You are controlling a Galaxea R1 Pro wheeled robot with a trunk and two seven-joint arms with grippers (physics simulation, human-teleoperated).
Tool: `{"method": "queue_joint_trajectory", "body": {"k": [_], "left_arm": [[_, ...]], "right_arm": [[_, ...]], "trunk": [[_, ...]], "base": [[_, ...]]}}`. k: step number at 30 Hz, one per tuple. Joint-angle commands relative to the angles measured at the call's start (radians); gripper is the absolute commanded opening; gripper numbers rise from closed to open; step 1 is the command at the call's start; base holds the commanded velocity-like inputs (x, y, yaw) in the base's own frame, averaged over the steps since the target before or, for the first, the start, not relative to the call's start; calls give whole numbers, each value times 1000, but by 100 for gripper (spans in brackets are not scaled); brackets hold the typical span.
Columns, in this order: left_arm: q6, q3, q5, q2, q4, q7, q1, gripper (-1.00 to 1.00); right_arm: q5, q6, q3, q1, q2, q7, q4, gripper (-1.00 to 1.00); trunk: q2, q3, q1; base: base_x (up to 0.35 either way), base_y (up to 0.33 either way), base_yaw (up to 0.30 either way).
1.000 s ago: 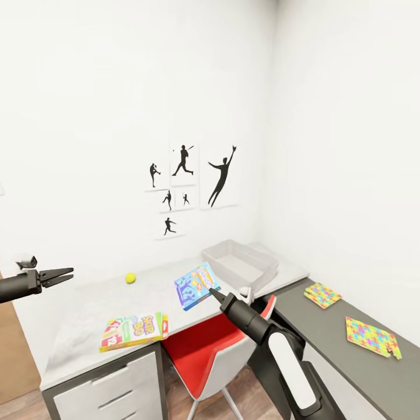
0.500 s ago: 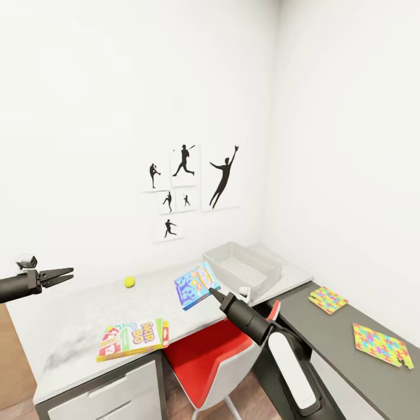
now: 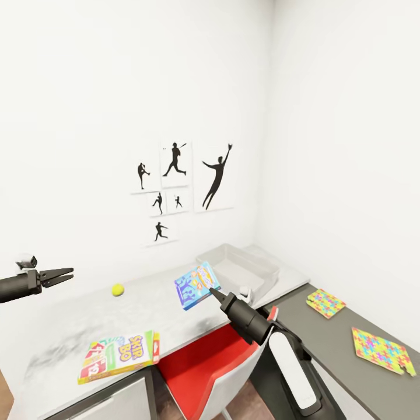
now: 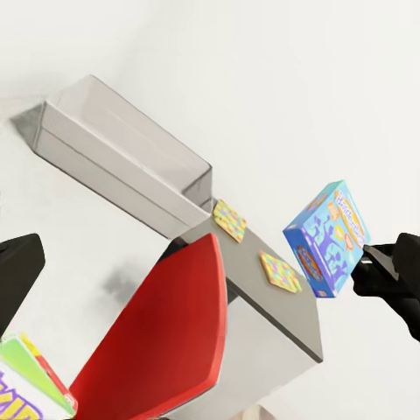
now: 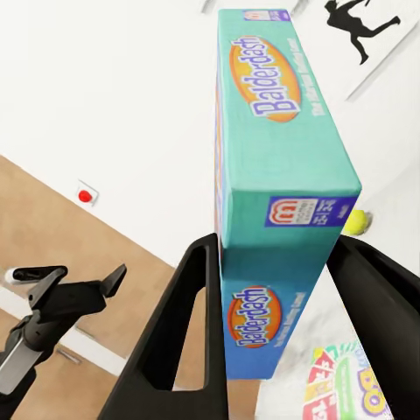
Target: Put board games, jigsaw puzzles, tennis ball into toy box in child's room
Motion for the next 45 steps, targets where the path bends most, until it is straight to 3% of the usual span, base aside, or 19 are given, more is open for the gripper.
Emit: {"method": "queue_joint_trajectory", "body": {"k": [1,29,35,45], "left_arm": [[11,0,-1,0,0,-4,-1,100],[11,0,-1,0,0,-4,-1,100],[11,0,-1,-1,0,-4,0,100],[11,0,-1,-1,0,-4,0,100]], "right_arm": [[-8,6,-2,0,1,1,1,-100],[-16,28,2,0,-1,-9,-16,-100],[-14,158,-21,-24,1,-19,-43,-100],[-16,249,-82,-123,2,-75,-46,-100]], "trunk": [[-1,0,1],[-1,-1,1],[-1,-1,1],[-1,-1,1]], "base": [[142,0,-10],[33,0,-1],[0,0,0],[0,0,0]]}}
